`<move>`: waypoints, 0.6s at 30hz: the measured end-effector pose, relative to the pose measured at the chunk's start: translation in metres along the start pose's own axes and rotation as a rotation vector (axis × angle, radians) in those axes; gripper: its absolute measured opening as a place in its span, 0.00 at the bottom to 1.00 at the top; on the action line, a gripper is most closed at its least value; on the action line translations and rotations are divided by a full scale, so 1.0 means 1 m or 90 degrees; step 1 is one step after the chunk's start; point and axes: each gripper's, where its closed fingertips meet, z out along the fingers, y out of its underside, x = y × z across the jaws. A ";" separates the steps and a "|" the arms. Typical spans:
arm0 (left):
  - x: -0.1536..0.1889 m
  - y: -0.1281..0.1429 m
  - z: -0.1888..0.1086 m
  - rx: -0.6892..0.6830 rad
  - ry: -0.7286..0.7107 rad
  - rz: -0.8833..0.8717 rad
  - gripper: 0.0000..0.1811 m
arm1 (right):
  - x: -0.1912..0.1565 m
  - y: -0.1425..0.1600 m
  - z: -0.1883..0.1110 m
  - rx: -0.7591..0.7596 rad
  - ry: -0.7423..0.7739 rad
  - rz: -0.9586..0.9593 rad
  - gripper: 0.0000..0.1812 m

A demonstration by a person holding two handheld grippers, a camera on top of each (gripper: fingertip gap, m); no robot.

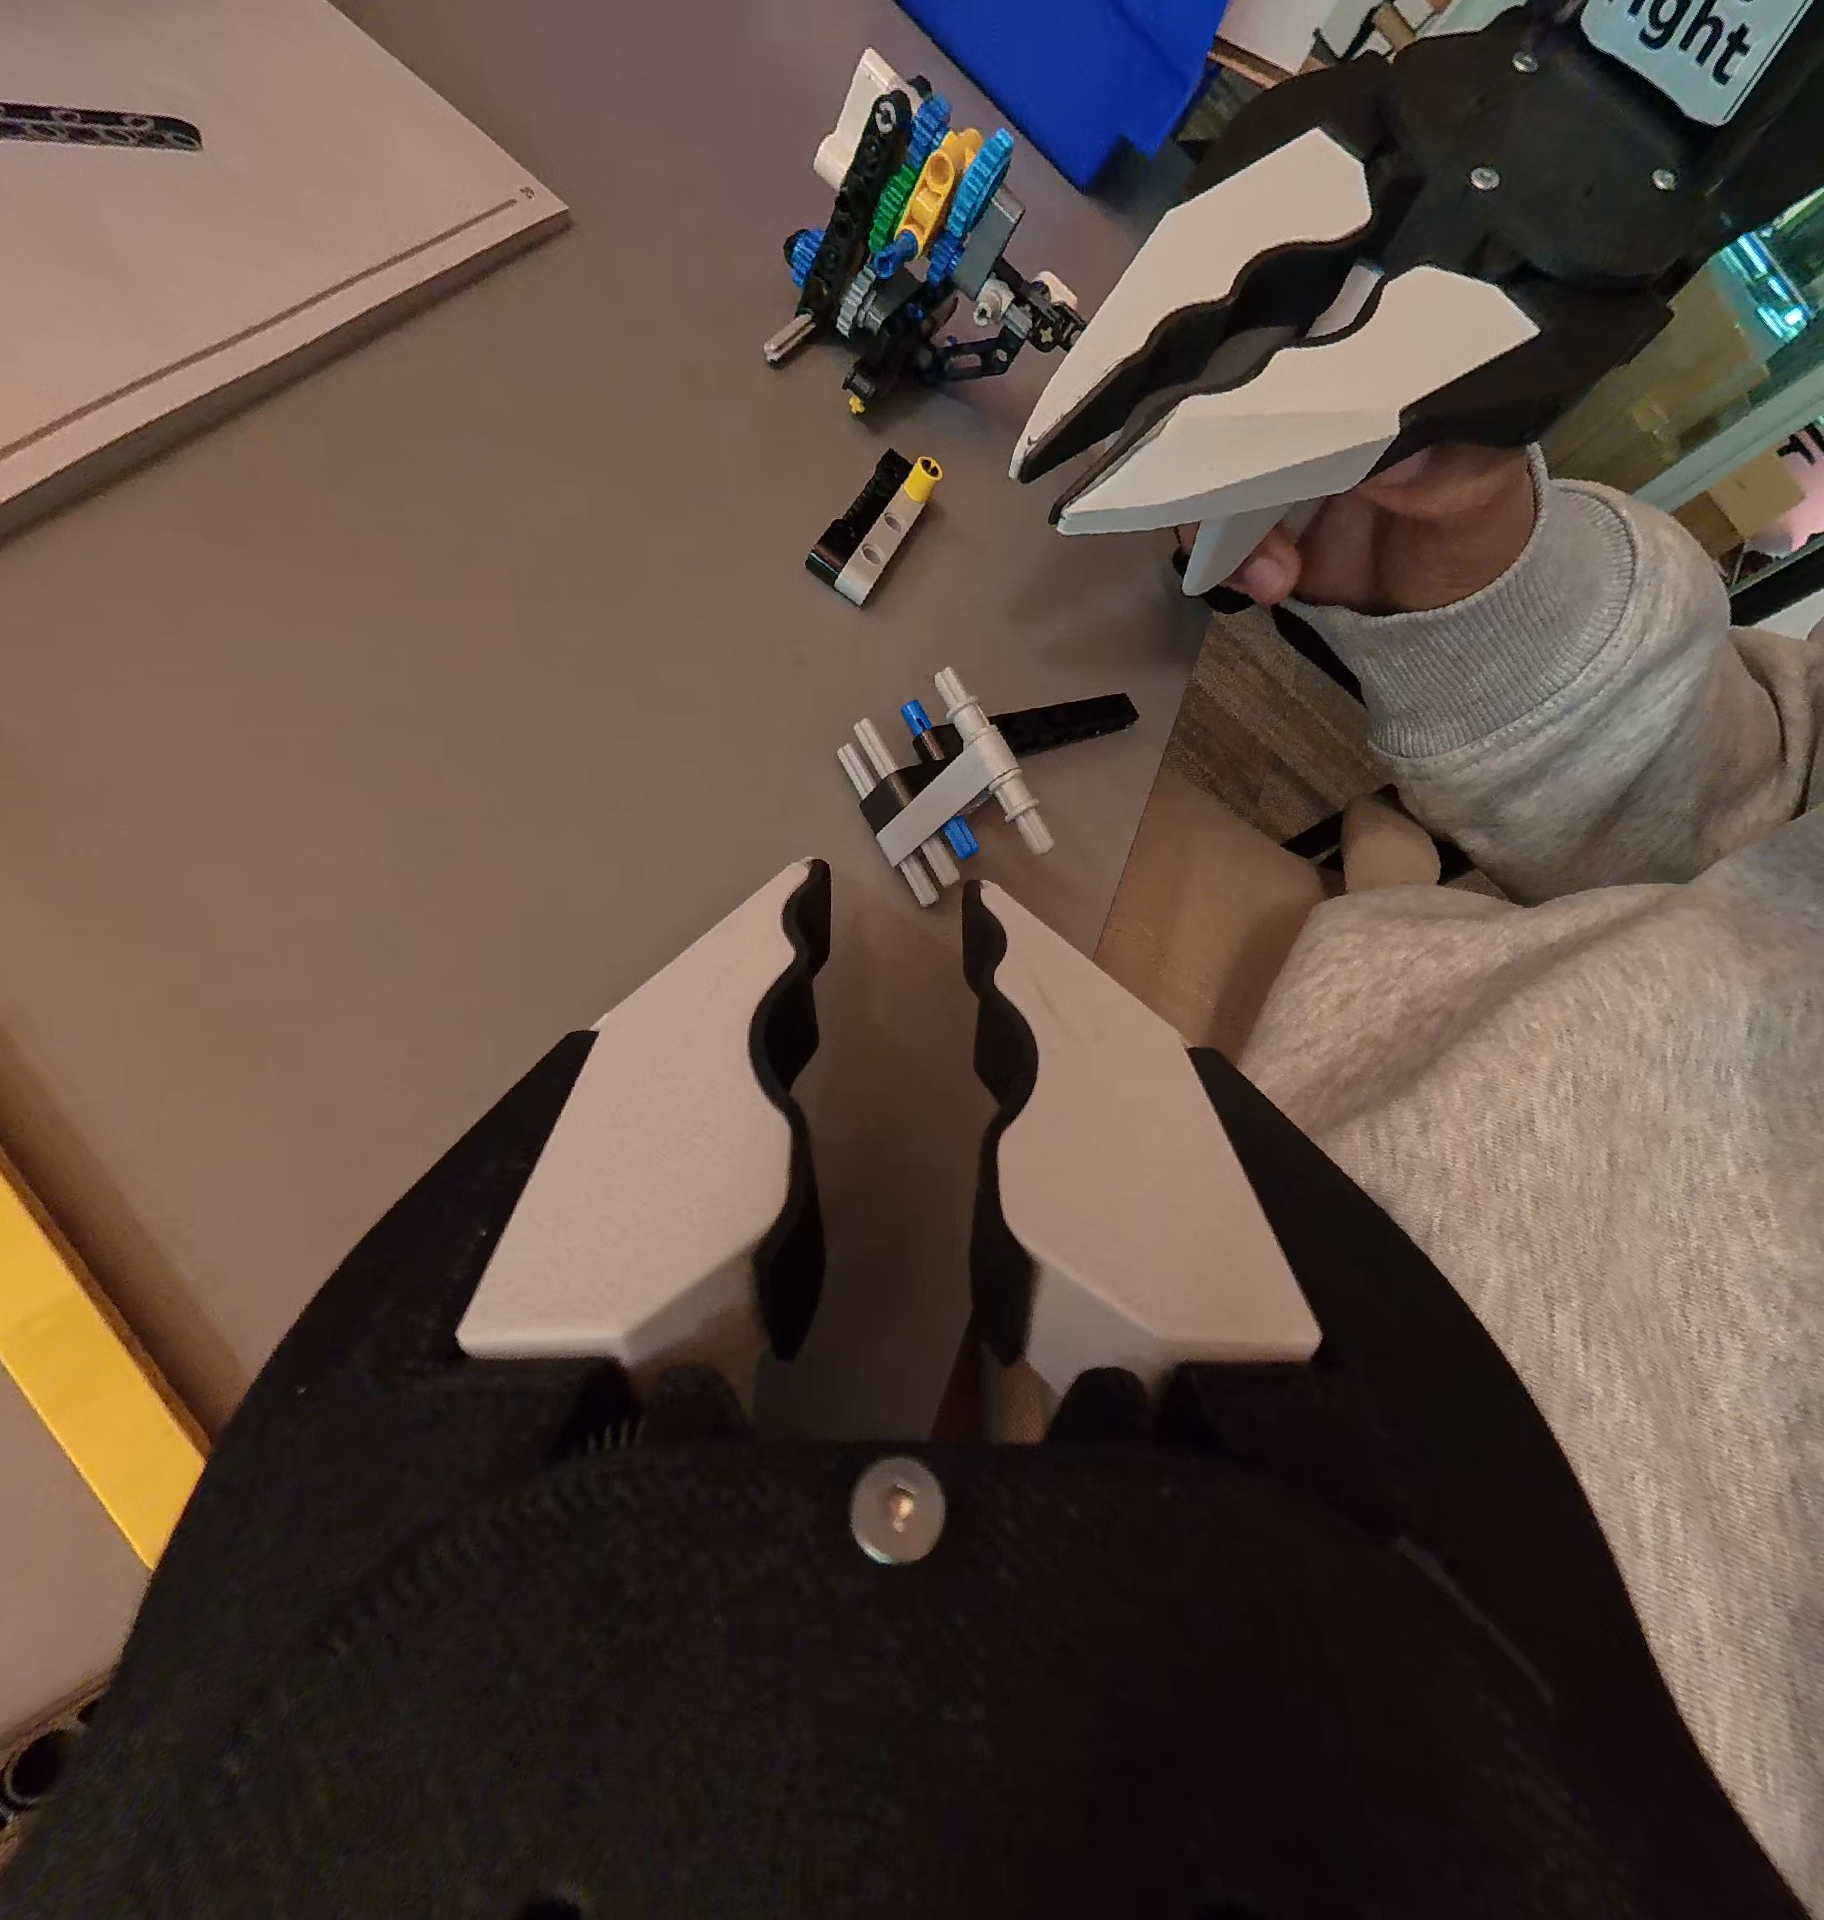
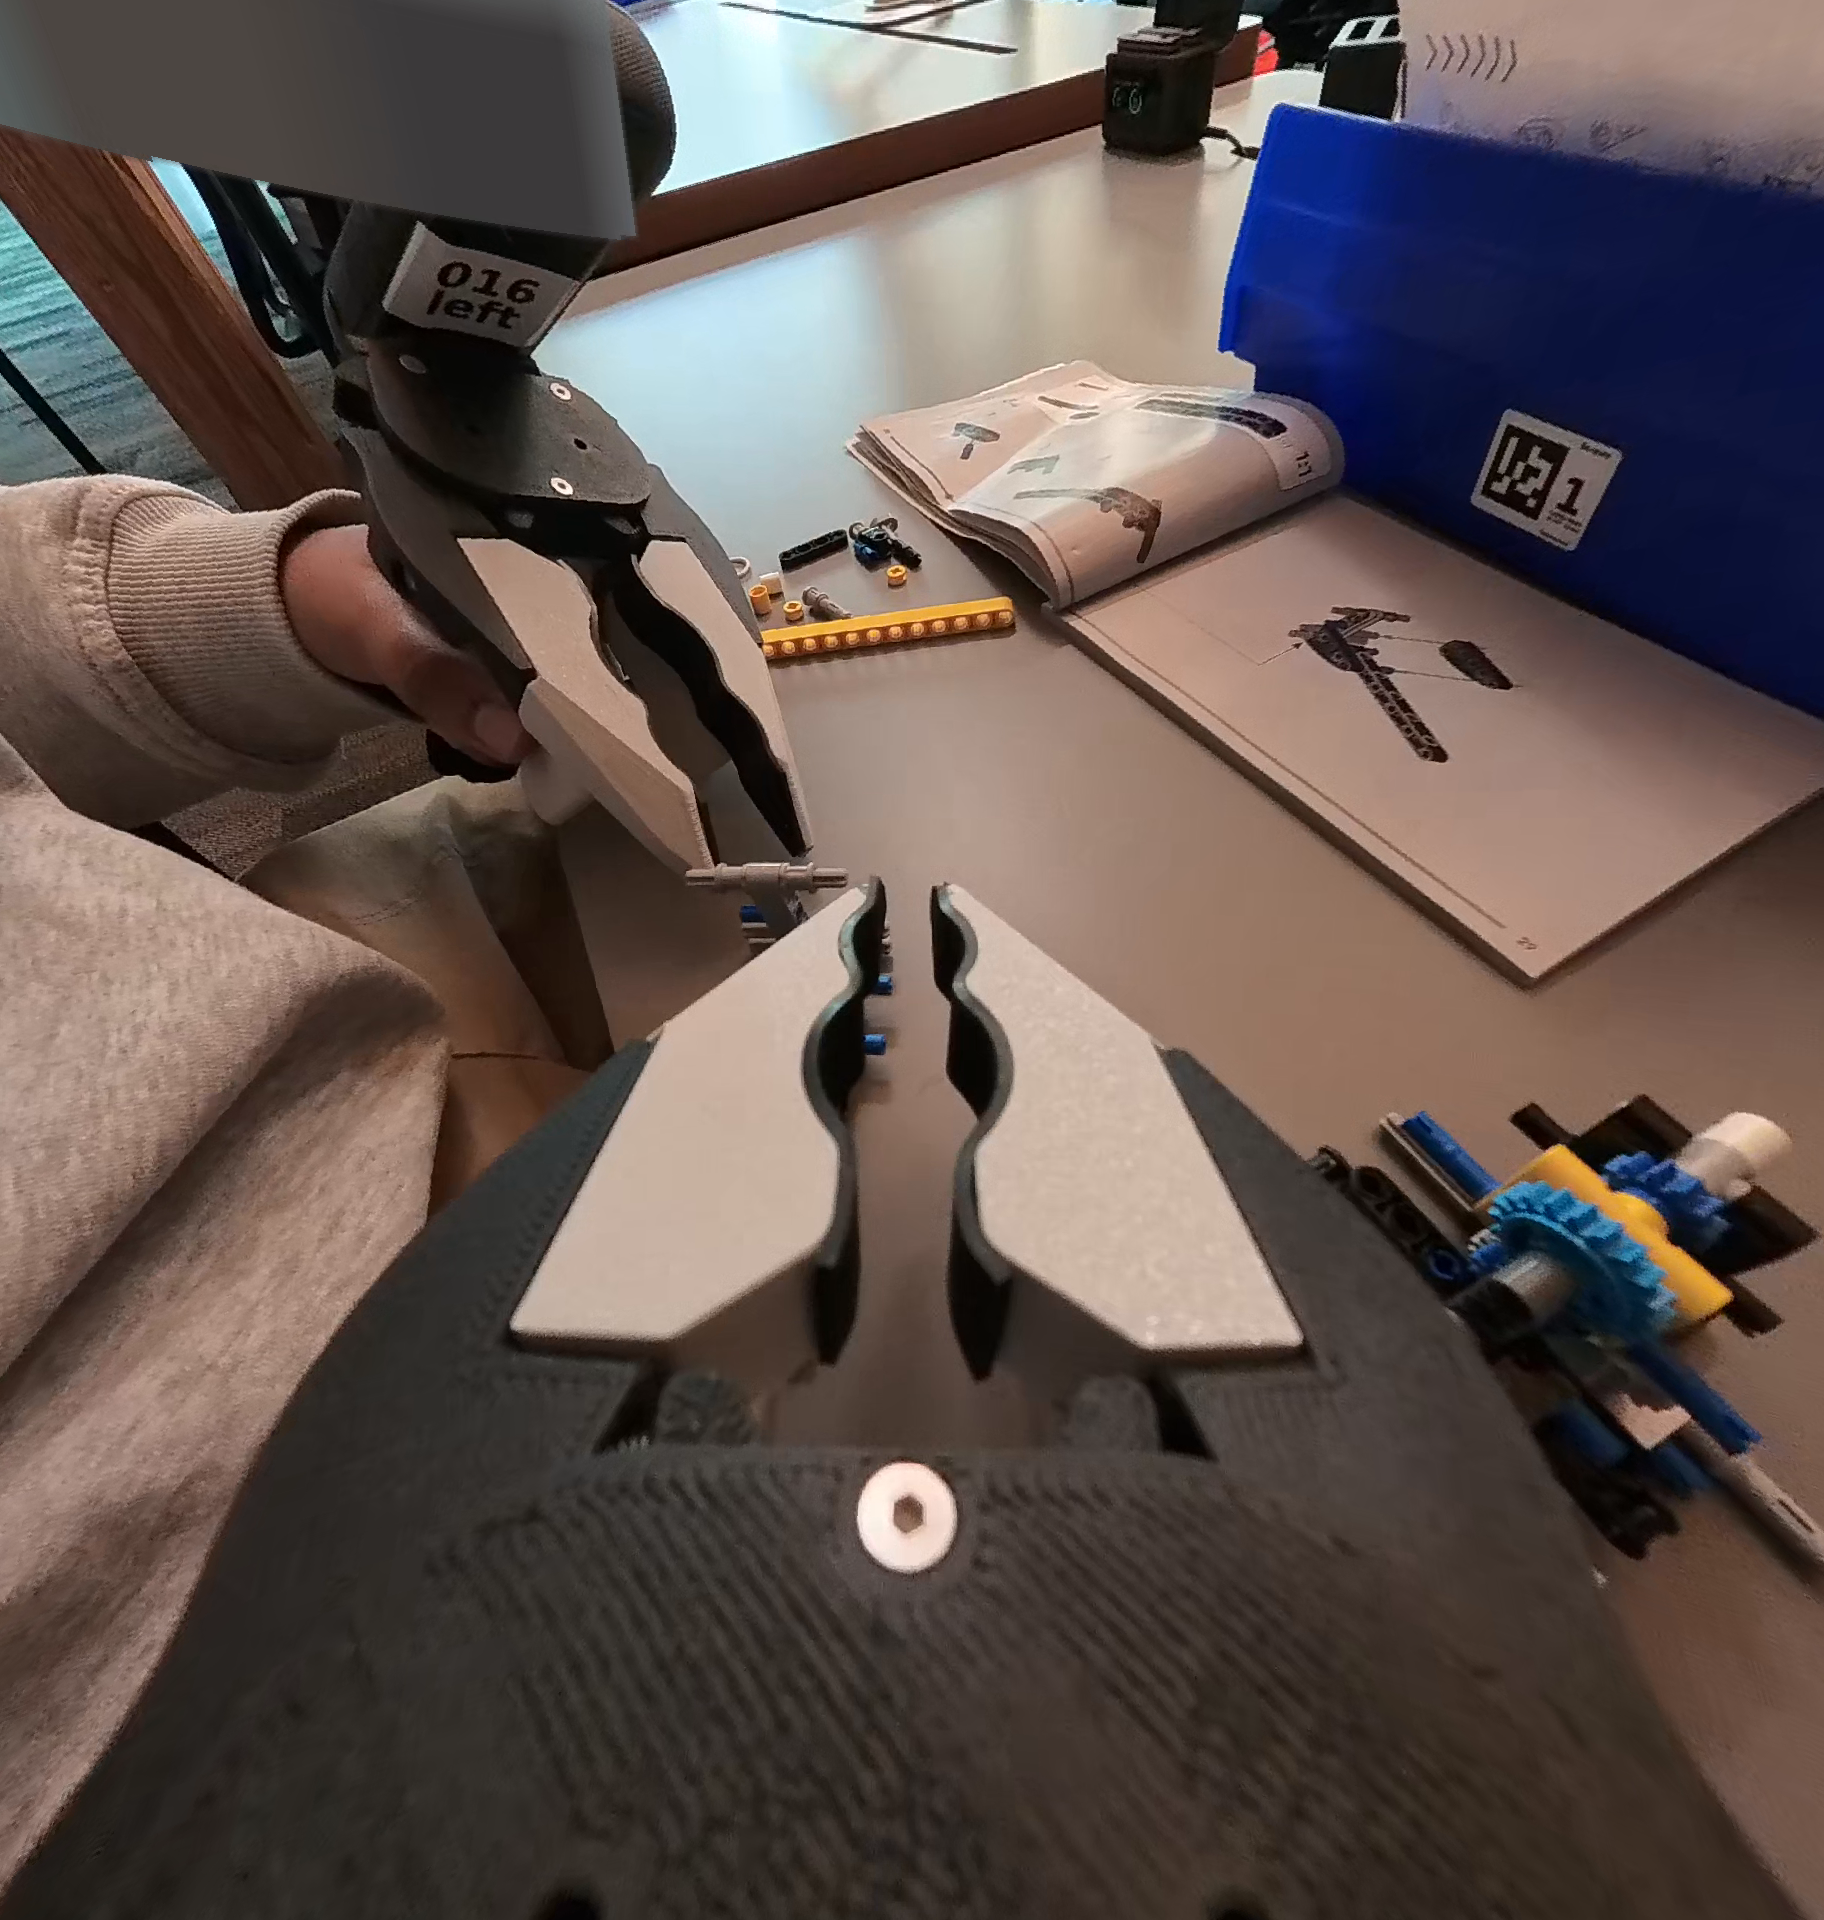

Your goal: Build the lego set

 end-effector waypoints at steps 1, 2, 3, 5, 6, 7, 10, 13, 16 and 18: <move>0.000 0.000 0.000 0.000 0.000 0.000 0.12 | 0.000 0.000 0.000 0.001 0.000 0.000 0.04; 0.000 0.000 0.000 0.000 -0.001 0.000 0.12 | 0.000 0.000 0.000 0.002 0.000 0.000 0.04; 0.000 0.000 0.000 0.000 -0.001 0.001 0.12 | 0.000 -0.001 0.000 0.003 0.000 0.000 0.04; 0.000 0.000 0.000 0.000 -0.002 0.002 0.12 | 0.001 -0.002 -0.001 0.007 0.005 -0.004 0.04; 0.000 0.000 0.000 0.000 -0.003 0.002 0.12 | 0.002 -0.005 -0.004 0.013 0.016 -0.014 0.03; 0.000 0.000 0.000 0.000 -0.003 0.003 0.12 | 0.008 -0.010 -0.009 0.025 0.044 -0.032 0.02; 0.000 0.000 0.000 0.000 -0.004 0.004 0.12 | 0.032 -0.032 -0.038 0.093 0.170 -0.087 0.02; 0.000 0.000 0.000 0.000 -0.004 0.004 0.12 | 0.040 -0.042 -0.056 0.149 0.194 -0.066 0.03; 0.000 -0.001 0.000 0.001 -0.004 0.003 0.12 | 0.037 -0.039 -0.050 0.151 0.149 -0.020 0.05; 0.002 -0.002 0.000 0.005 0.001 0.006 0.12 | 0.036 -0.037 -0.046 0.148 0.137 -0.014 0.05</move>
